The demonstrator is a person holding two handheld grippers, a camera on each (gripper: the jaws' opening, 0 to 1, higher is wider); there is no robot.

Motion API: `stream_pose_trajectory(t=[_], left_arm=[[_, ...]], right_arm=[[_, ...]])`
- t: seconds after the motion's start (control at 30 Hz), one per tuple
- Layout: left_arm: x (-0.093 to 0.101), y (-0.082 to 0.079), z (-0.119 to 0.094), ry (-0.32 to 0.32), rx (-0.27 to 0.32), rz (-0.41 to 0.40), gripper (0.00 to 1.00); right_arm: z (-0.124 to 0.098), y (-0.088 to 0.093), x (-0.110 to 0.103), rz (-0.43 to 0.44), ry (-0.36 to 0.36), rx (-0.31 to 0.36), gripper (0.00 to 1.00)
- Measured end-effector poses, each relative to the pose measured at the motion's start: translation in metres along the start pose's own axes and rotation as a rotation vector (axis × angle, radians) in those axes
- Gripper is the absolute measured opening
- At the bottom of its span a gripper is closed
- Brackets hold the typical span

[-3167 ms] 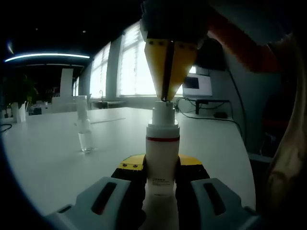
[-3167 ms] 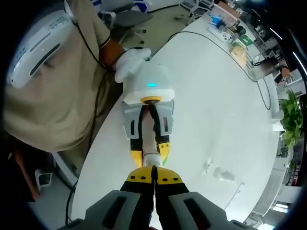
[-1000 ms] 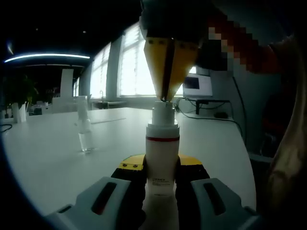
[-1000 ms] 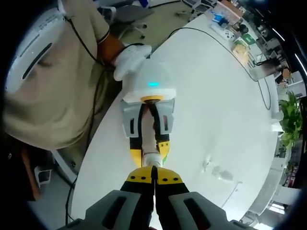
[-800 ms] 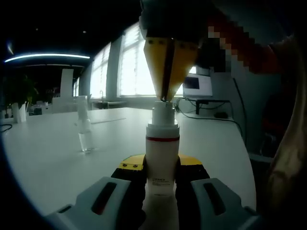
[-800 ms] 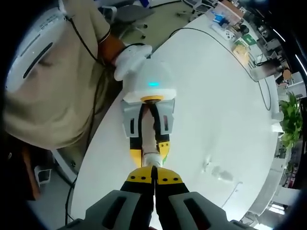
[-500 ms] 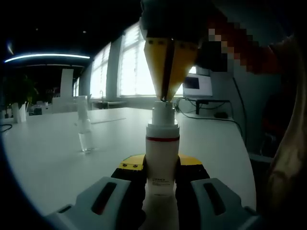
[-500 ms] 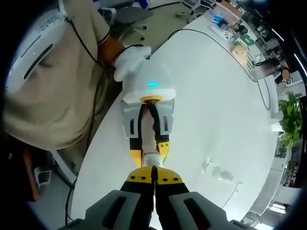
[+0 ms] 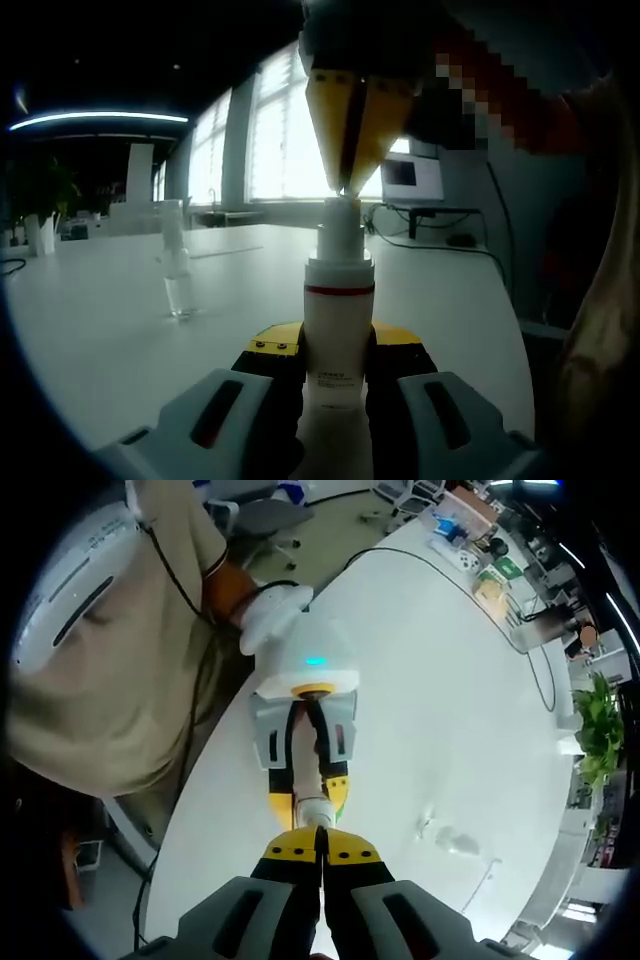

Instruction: Clamp pump bottle remove cover press pump head put on cover

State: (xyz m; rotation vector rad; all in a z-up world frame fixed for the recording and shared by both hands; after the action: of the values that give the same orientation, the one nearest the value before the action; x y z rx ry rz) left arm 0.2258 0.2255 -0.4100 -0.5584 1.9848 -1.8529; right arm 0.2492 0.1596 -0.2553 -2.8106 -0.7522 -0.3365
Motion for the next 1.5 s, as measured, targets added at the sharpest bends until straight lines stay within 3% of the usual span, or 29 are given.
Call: stream_pose_trajectory(t=[1.5], left_arm=[[-0.0007, 0.0002, -0.0006, 0.0, 0.0, -0.003, 0.14]], right_arm=[[-0.0065, 0.005, -0.0077, -0.032, 0.063, 0.033, 0.0]])
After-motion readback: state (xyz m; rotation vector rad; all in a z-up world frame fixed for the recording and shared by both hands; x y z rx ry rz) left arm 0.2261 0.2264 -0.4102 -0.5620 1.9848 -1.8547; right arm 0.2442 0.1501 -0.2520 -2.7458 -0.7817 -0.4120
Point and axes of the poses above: the point that each gripper's makers call its tool centre point, and the gripper's own axes: z roughly forward along the fingers, x roughly to its right, y roughly out of its underside, the point moved 10 cm from there along -z, roughly backward along the fingers, and after that the axes turned 3 degrees about y, right-handed, at the moved point
